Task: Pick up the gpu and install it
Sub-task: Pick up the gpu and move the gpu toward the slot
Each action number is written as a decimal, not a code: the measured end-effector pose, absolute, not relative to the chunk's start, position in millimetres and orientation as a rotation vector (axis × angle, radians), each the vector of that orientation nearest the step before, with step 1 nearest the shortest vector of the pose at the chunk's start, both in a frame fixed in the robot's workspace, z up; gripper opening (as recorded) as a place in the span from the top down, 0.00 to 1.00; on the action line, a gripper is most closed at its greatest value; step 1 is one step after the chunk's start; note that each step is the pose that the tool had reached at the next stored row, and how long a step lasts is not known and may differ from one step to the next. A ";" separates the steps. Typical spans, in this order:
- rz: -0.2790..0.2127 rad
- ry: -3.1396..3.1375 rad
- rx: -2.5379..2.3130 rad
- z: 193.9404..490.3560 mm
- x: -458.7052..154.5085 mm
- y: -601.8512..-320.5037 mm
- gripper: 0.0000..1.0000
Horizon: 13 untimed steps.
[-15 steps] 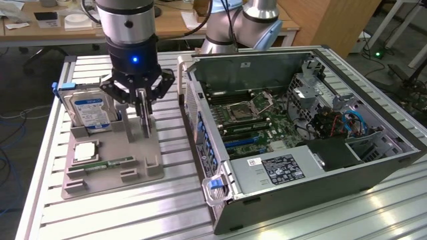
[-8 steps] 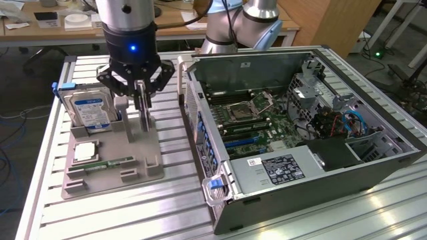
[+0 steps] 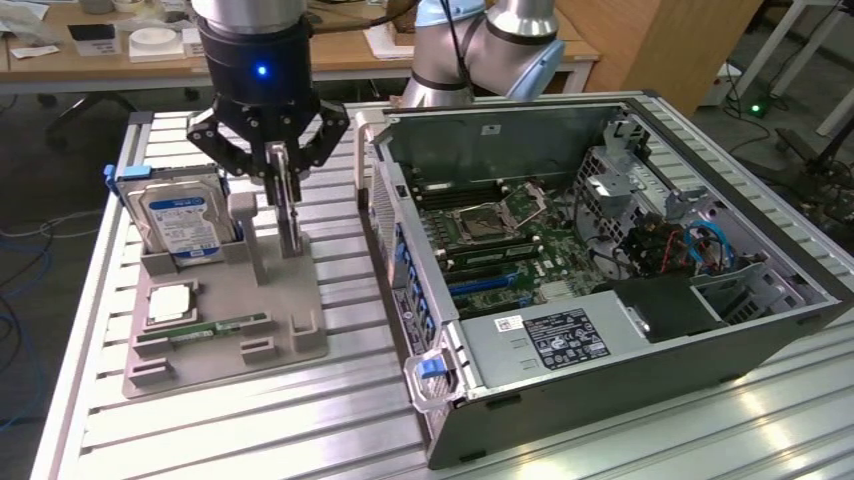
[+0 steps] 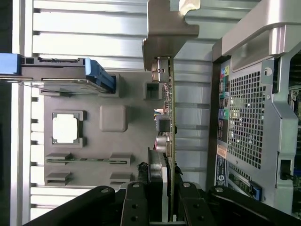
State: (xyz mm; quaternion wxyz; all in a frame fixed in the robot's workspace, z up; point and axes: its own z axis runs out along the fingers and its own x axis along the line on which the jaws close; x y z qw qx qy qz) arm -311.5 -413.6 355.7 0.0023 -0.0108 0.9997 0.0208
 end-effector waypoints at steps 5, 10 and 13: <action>0.066 3.136 -0.034 367.4 -311.5 -413.6 0.71; 0.066 3.136 -0.034 380.4 -311.5 -413.6 0.71; 0.066 3.136 -0.034 386.1 -311.5 -413.6 0.71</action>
